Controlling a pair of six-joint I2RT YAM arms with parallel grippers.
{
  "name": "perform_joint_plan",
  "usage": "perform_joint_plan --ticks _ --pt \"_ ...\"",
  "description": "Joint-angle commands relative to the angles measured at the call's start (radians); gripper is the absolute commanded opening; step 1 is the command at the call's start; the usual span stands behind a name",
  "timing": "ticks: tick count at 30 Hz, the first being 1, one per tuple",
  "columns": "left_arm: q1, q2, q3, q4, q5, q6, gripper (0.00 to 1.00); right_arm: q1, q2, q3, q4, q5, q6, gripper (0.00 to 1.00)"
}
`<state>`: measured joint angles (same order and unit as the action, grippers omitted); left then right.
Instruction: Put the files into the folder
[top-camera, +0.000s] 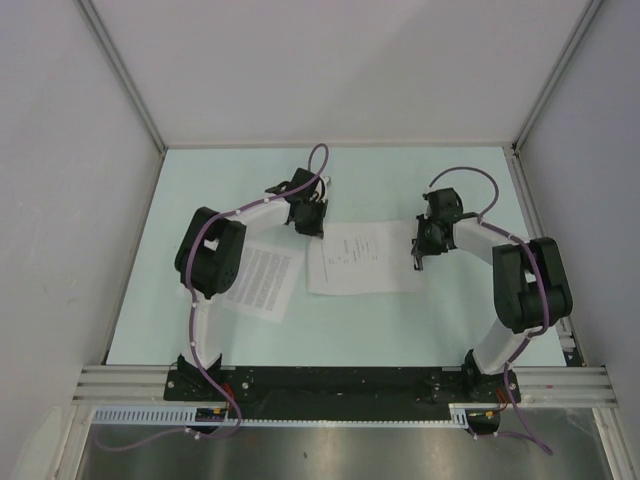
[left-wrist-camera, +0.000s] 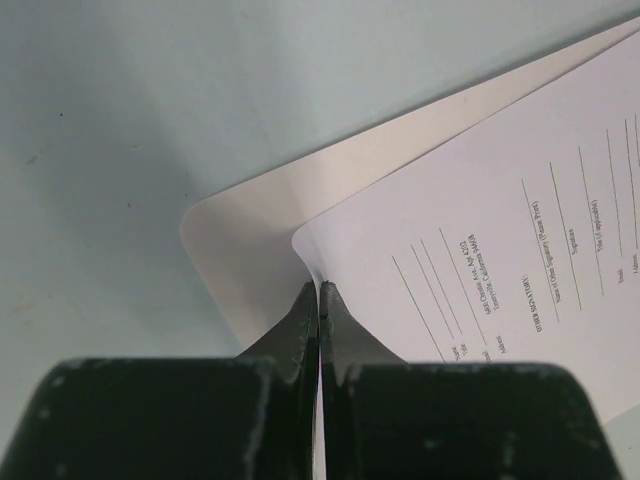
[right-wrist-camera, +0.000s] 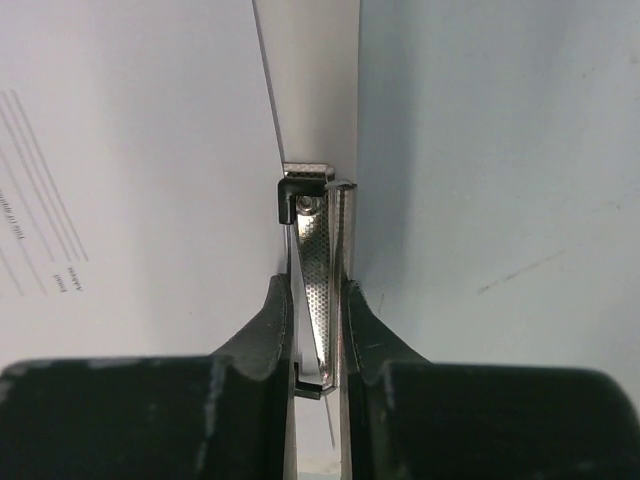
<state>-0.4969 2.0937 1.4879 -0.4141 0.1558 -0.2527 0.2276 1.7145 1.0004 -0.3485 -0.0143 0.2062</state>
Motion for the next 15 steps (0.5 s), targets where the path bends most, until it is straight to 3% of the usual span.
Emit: perform_joint_plan --ticks 1,10,15 --pt "-0.006 0.017 0.037 -0.031 -0.013 0.015 0.00 -0.053 0.023 -0.071 0.094 -0.247 -0.018 0.00" --pt "-0.006 0.040 0.058 -0.043 -0.005 0.021 0.00 -0.085 0.017 -0.111 0.146 -0.311 -0.019 0.00" --pt "-0.006 0.039 0.051 -0.040 -0.002 0.026 0.00 -0.024 -0.090 -0.083 0.123 -0.204 -0.042 0.00"
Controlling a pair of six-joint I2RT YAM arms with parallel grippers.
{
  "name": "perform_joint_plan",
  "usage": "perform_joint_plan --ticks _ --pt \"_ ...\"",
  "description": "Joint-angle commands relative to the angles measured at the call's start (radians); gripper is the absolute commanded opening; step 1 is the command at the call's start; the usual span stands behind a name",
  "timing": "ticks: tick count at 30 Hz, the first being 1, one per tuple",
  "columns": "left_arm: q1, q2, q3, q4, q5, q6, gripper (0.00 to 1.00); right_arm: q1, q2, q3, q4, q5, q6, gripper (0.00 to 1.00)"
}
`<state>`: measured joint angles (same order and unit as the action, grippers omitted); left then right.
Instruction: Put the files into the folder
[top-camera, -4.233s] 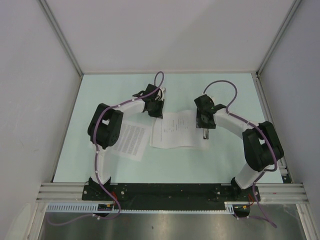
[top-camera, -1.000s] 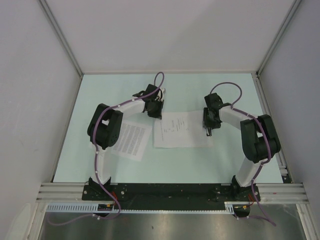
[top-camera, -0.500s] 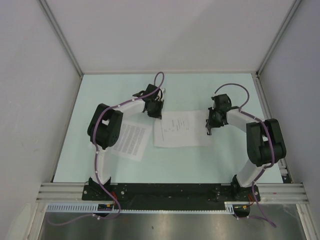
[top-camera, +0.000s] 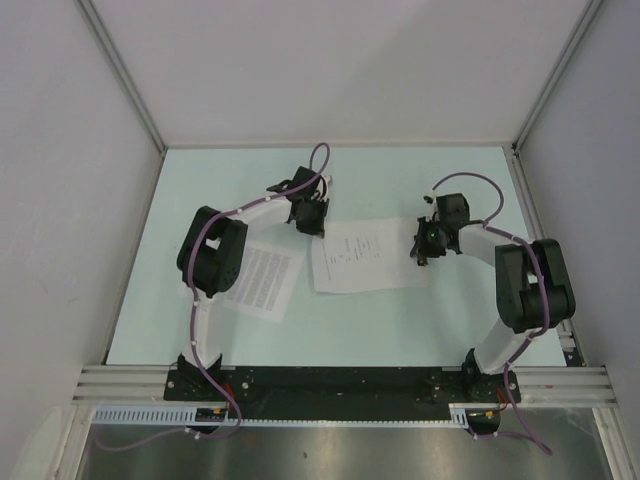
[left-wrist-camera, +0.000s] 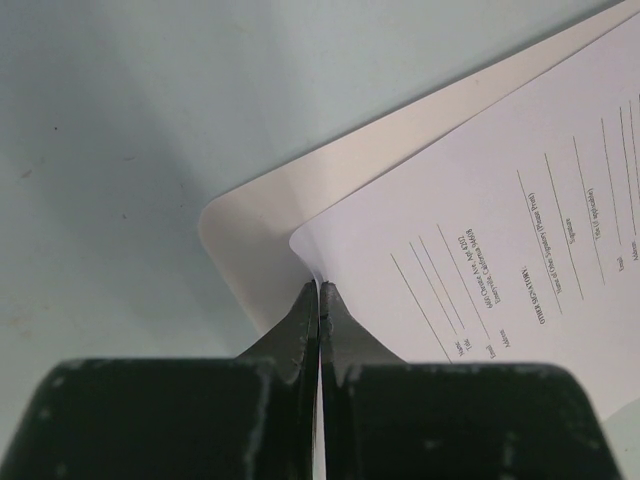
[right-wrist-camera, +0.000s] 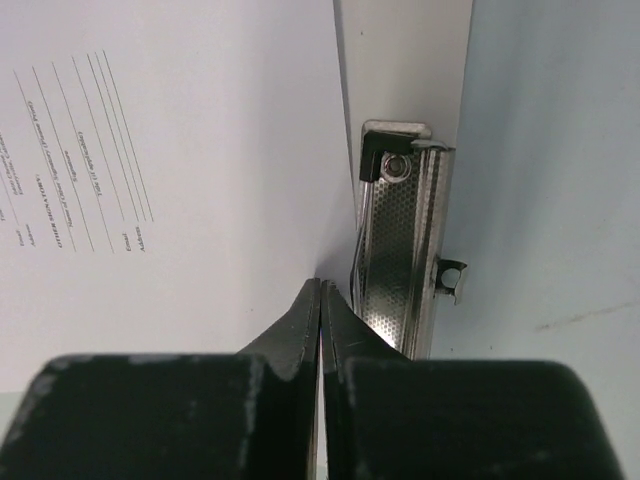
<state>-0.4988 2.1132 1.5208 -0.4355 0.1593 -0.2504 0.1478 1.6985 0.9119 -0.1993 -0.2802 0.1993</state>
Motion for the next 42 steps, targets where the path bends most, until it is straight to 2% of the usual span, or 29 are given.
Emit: perform_joint_plan --ticks 1,3,4,8,9,16,20,26,37,40,42 --pt "-0.004 0.019 0.013 -0.016 -0.006 0.023 0.00 0.068 -0.085 0.030 -0.081 0.087 -0.035 0.01" --pt "-0.004 0.018 0.013 -0.014 0.005 0.019 0.00 0.097 -0.111 0.088 -0.133 0.174 -0.026 0.07" --pt "-0.004 0.018 0.012 -0.014 0.006 0.019 0.00 0.102 -0.129 0.102 -0.158 0.186 -0.026 0.17" --pt "-0.004 0.005 0.007 -0.009 0.000 0.016 0.00 0.098 -0.122 0.130 -0.204 0.280 0.008 0.42" --pt "-0.004 0.001 0.006 -0.006 0.005 0.017 0.00 0.096 -0.114 0.130 -0.212 0.327 0.009 0.52" --pt "-0.006 -0.001 0.013 -0.005 0.017 0.017 0.00 0.095 -0.045 0.142 -0.220 0.408 -0.035 0.78" --pt "-0.007 0.001 0.016 -0.008 0.017 0.014 0.00 0.088 -0.008 0.145 -0.204 0.411 -0.057 0.77" --pt "-0.009 0.001 0.018 -0.011 0.016 0.019 0.00 0.069 0.033 0.145 -0.180 0.380 -0.051 0.70" --pt "-0.012 0.002 0.018 -0.006 0.019 0.019 0.00 0.039 0.069 0.145 -0.117 0.299 -0.044 0.43" --pt "-0.012 0.002 0.018 -0.008 0.019 0.020 0.00 0.036 0.072 0.145 -0.101 0.292 -0.044 0.44" --pt "-0.012 0.002 0.018 -0.009 0.017 0.022 0.00 0.035 0.066 0.145 -0.094 0.291 -0.043 0.49"
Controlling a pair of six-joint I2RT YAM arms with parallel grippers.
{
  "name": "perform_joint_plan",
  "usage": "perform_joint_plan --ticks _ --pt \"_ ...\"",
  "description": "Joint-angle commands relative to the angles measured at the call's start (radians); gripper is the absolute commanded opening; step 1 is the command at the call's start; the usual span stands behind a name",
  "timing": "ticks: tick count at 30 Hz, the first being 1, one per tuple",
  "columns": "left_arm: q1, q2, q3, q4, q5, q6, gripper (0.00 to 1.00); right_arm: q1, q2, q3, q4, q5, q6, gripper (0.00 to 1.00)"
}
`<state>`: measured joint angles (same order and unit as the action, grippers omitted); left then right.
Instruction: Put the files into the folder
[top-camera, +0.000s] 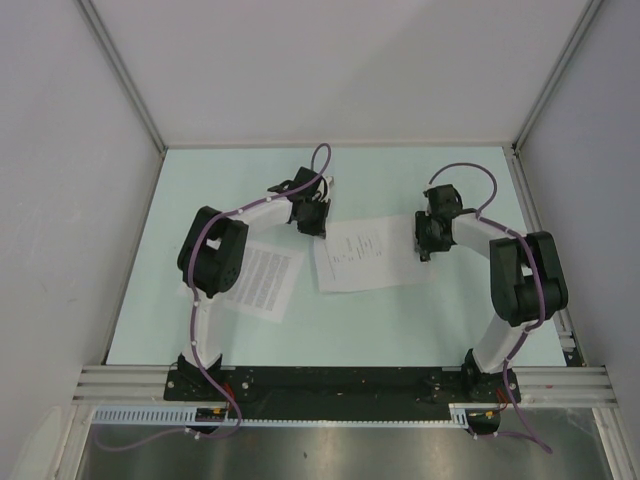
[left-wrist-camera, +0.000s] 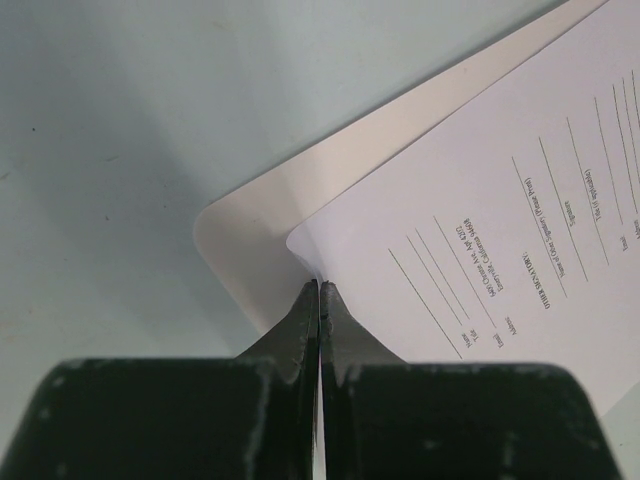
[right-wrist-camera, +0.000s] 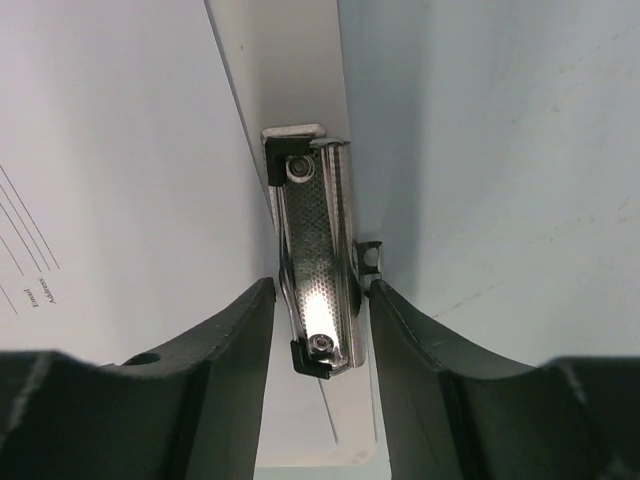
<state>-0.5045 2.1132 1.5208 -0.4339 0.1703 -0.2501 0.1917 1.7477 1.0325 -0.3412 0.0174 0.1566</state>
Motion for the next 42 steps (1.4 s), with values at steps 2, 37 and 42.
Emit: perform_joint_plan --ticks 2,37,42 --pt "-0.006 0.004 0.018 -0.009 0.006 0.020 0.00 -0.014 0.012 0.024 0.056 -0.007 -0.002 0.49" --pt "-0.006 0.011 0.027 -0.006 0.012 0.021 0.00 -0.040 0.098 0.052 0.082 -0.020 -0.088 0.54" --pt "-0.006 0.014 0.030 -0.005 0.017 0.020 0.00 -0.037 0.116 0.054 0.053 -0.017 -0.072 0.43"
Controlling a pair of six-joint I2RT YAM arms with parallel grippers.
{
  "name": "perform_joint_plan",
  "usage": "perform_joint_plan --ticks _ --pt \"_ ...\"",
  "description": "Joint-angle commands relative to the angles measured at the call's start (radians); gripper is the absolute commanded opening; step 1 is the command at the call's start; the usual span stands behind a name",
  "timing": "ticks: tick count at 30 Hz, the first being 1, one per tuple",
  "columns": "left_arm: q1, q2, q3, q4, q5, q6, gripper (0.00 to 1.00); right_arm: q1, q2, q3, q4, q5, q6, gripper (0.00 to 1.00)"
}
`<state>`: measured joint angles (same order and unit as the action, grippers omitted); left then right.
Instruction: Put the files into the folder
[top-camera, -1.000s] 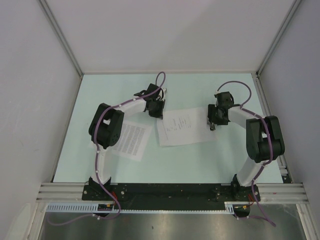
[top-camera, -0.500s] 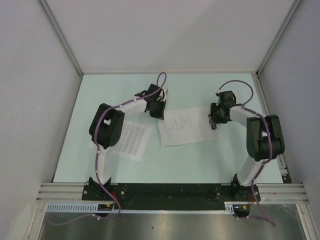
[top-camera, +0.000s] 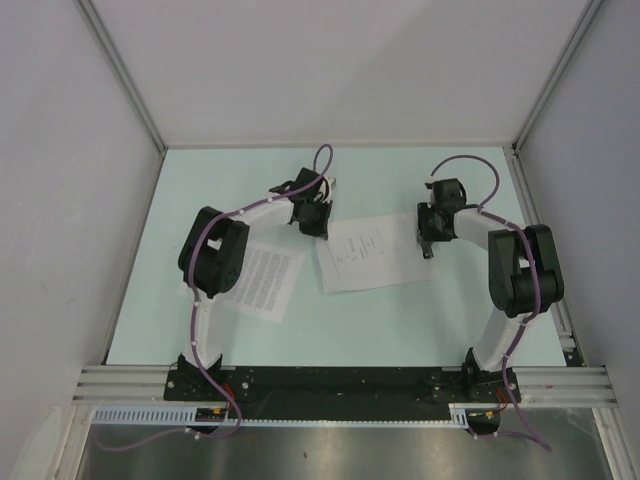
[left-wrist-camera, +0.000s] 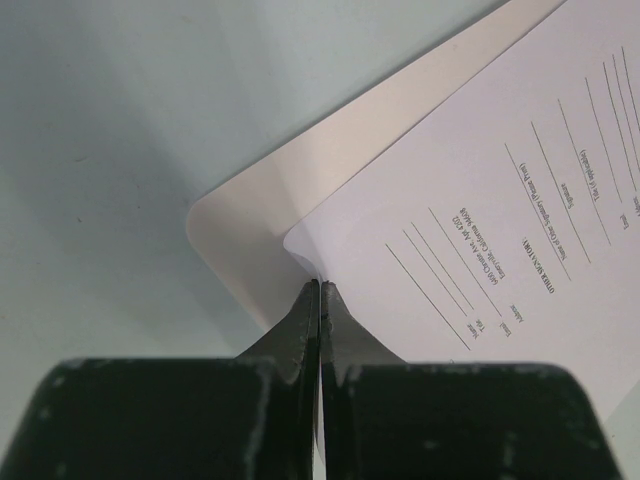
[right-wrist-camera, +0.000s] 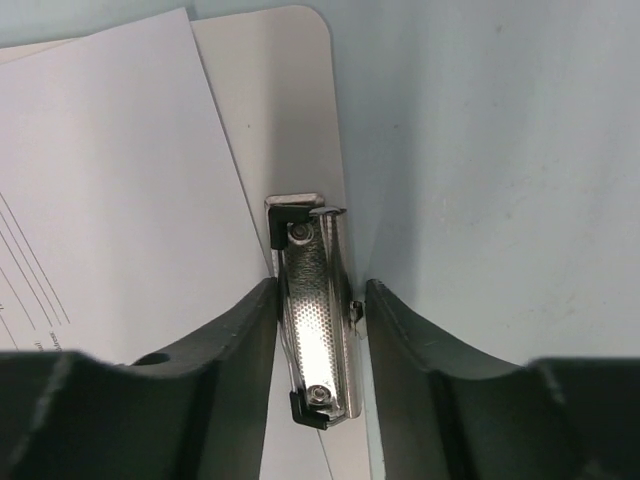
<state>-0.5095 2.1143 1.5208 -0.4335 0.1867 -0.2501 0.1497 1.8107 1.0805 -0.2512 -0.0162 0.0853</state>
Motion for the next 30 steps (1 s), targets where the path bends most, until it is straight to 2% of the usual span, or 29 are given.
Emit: perform_joint_plan --ticks 1,5,6,11,14,19,24,30 --pt "-0.001 0.013 0.033 -0.005 0.002 0.020 0.00 0.008 0.056 0.006 -0.040 0.012 0.005 0.40" --pt "-0.001 0.021 0.039 -0.008 0.005 0.020 0.00 0.016 0.068 0.004 -0.052 0.010 0.011 0.19" --pt "-0.001 0.022 0.039 -0.007 0.007 0.020 0.00 0.014 0.065 0.006 -0.054 0.006 0.014 0.10" --pt "-0.001 0.029 0.053 -0.014 0.011 0.023 0.00 0.011 0.049 0.006 -0.046 -0.036 0.018 0.00" --pt "-0.001 0.036 0.058 -0.019 0.016 0.023 0.00 -0.002 0.041 0.004 -0.033 -0.106 0.027 0.00" --pt "-0.001 0.059 0.087 -0.043 0.016 0.044 0.00 -0.065 0.007 -0.011 0.022 -0.342 0.063 0.00" --pt "-0.001 0.091 0.142 -0.086 0.016 0.071 0.00 -0.084 0.002 -0.024 0.043 -0.410 0.077 0.00" --pt "-0.001 0.125 0.182 -0.119 0.011 0.094 0.00 -0.090 -0.007 -0.063 0.070 -0.406 0.096 0.00"
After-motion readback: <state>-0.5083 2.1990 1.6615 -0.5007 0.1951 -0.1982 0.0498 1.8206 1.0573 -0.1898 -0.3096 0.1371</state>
